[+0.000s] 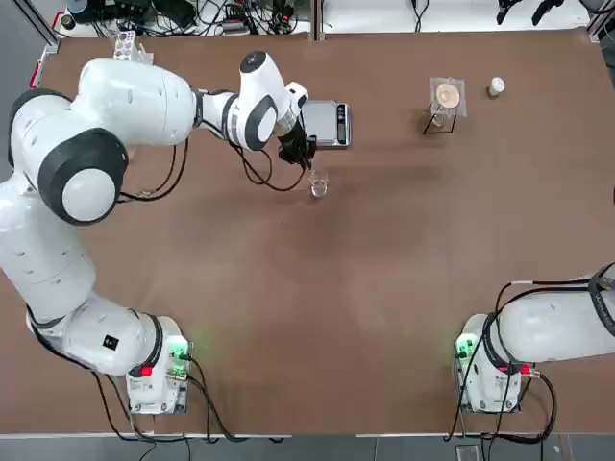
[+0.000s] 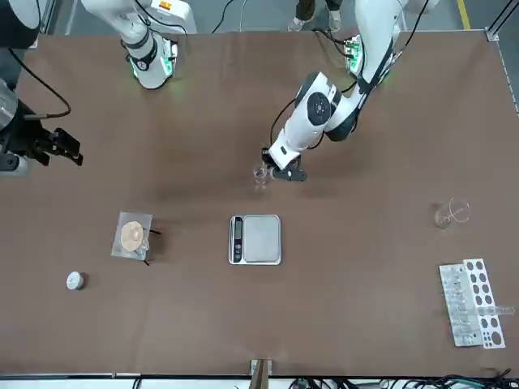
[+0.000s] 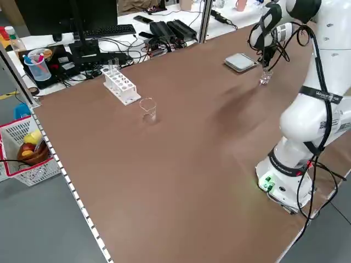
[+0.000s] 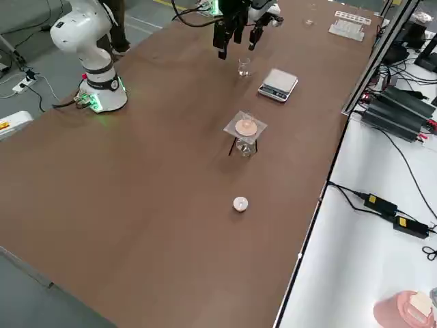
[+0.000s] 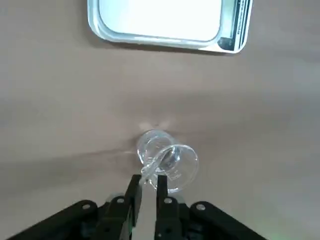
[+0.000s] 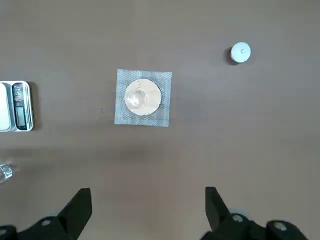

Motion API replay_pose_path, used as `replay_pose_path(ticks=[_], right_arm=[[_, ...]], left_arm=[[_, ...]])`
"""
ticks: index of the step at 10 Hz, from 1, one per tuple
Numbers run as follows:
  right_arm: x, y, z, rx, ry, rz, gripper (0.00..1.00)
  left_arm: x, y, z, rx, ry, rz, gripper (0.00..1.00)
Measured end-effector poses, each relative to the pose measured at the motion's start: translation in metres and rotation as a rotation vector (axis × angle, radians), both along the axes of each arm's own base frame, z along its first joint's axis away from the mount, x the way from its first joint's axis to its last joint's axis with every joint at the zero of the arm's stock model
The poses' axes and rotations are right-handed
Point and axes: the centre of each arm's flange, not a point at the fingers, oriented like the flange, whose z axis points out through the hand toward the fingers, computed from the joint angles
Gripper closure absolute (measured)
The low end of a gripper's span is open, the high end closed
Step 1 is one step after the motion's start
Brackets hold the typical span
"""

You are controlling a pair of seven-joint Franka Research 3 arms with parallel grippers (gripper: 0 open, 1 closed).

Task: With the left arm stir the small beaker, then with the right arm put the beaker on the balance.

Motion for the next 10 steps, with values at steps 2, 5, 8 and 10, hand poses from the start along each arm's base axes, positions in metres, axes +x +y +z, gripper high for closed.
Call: replay_pose_path(ticks=[2, 5, 8, 10], right_arm=[[0.0, 0.0006, 0.0, 0.0, 0.0, 0.001, 0.0], [0.0, 0.0012, 0.0, 0.0, 0.0, 0.002, 0.0], [0.0, 0.0012, 0.0, 0.0, 0.0, 0.002, 0.0], [0.0, 0.0012, 0.0, 0.0, 0.0, 0.002, 0.0]], left_arm=[[0.0009, 0.0004, -0.0005, 0.006, -0.008, -0.009, 0.81], [0.001, 0.0001, -0.0041, 0.012, -0.008, -0.017, 0.81], [0.0032, -0.0002, -0.0037, 0.01, -0.01, -0.015, 0.82], [0.0034, -0.0004, -0.0042, 0.01, -0.009, -0.015, 0.86]])
